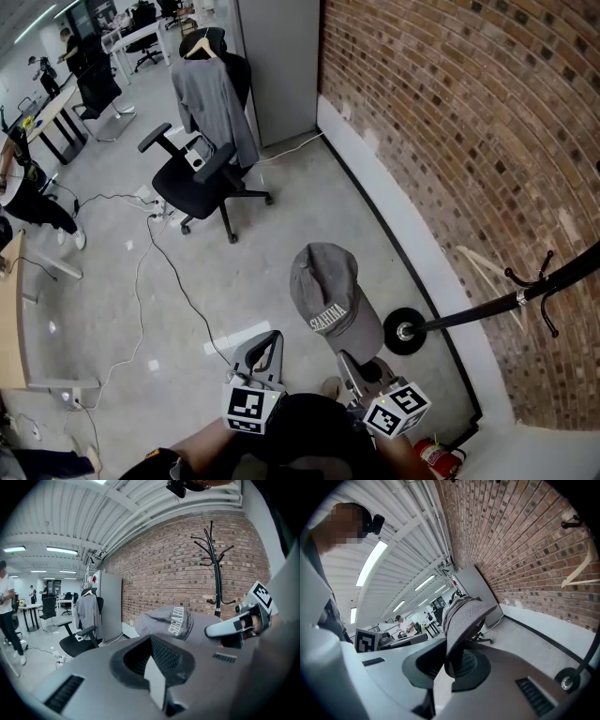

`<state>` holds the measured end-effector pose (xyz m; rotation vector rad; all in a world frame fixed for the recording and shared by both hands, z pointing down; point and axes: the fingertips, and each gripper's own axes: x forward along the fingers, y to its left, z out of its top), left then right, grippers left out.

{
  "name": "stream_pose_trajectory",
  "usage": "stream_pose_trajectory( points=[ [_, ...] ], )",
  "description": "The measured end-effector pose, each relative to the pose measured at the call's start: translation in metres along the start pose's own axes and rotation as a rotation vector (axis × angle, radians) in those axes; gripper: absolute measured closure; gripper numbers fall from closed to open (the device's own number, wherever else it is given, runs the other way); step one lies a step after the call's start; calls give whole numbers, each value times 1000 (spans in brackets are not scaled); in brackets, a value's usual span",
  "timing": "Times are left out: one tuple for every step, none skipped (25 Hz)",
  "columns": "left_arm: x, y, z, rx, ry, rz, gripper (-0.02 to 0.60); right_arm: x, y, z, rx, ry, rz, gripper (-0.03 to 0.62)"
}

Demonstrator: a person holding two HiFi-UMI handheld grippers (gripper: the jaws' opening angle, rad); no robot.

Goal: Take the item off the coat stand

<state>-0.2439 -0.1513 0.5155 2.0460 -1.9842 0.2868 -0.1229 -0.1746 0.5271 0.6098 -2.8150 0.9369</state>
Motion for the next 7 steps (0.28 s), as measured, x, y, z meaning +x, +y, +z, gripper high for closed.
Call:
stream_pose_trajectory(
  points=[
    [0,-1,0,-1,0,0,557,-1,0,0,-1,1,0,563],
    [0,-2,0,-1,-1,0,557,-1,0,0,-2,2,0,563],
    [-1,-2,-1,-2,-1,0,557,-2,0,-1,-2,2,1,563],
    [-2,-2,-2,-2,-1,0,557,-2,1,-2,-3,2,1,563],
    [-4,-1,-3,-3,-1,-1,557,-1,3,-4,-4,2,1,563],
    [-6,-1,-4,-3,-1,-1,557,-1,5,-5,-5,1,1,563],
    [-8,0,-5,-3,-1,-1,557,-1,7,-7,-6,1,1,563]
  ],
)
